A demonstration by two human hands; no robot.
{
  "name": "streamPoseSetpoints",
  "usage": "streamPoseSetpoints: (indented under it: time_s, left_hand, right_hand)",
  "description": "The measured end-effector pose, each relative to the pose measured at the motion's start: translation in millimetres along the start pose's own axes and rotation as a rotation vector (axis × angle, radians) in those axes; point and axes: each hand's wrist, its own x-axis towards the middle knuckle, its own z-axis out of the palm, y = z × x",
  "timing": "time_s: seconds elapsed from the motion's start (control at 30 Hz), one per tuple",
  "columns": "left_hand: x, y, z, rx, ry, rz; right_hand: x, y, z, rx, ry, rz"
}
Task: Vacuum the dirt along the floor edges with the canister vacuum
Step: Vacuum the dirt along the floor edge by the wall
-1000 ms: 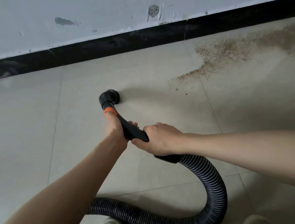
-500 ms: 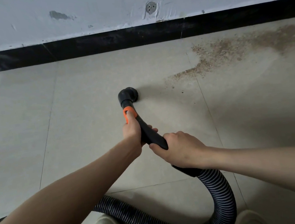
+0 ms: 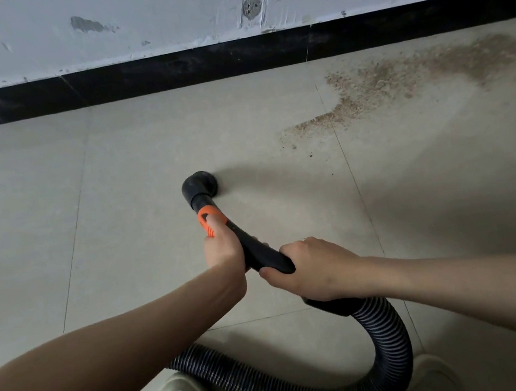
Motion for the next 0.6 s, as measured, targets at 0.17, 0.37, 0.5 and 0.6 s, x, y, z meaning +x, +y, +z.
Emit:
streamPoseSetpoints:
  time_s: [0.17, 0.37, 0.5, 0.6]
  left_hand:
    - [-11, 8, 27, 0.079, -0.191, -0.018]
    - [-20, -6, 17, 0.099, -0.118, 0.008]
    - [-18, -24, -6, 0.158, -0.053, 0.026]
    - [-22, -32, -13, 0.217, -0.019, 0.047]
  right_hand:
    - [-10, 4, 3, 0.008, 0.138, 0.134]
    - [-13, 12, 2, 0.157, -0.105, 0.064]
    - [-15, 12, 16, 0.314, -0.267, 0.010]
    - [-18, 12, 20, 0.465, -0.360, 0.039]
